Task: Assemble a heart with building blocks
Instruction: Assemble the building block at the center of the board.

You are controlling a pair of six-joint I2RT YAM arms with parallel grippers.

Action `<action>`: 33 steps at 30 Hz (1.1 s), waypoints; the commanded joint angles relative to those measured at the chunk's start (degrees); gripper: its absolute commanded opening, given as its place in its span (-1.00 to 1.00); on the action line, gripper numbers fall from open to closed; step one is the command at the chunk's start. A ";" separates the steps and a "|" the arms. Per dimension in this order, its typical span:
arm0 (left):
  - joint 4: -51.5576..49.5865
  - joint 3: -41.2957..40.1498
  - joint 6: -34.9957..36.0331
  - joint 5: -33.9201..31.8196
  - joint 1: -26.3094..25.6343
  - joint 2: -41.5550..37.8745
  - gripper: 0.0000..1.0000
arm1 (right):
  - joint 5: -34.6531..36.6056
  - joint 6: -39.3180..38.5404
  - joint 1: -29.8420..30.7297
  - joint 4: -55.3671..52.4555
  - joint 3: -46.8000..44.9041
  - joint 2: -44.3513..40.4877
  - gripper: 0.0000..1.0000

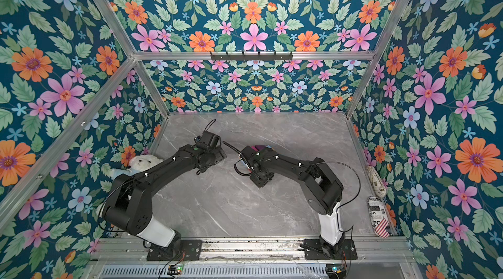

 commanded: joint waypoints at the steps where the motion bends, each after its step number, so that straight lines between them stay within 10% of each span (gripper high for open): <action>1: -0.44 0.60 -0.07 -0.86 0.11 0.10 0.79 | -0.73 -2.43 -0.06 0.36 0.48 0.35 -0.35; 33: -1.50 0.14 -0.69 -1.93 0.64 -0.51 0.79 | -4.79 -5.19 -3.57 1.90 3.30 4.14 -0.20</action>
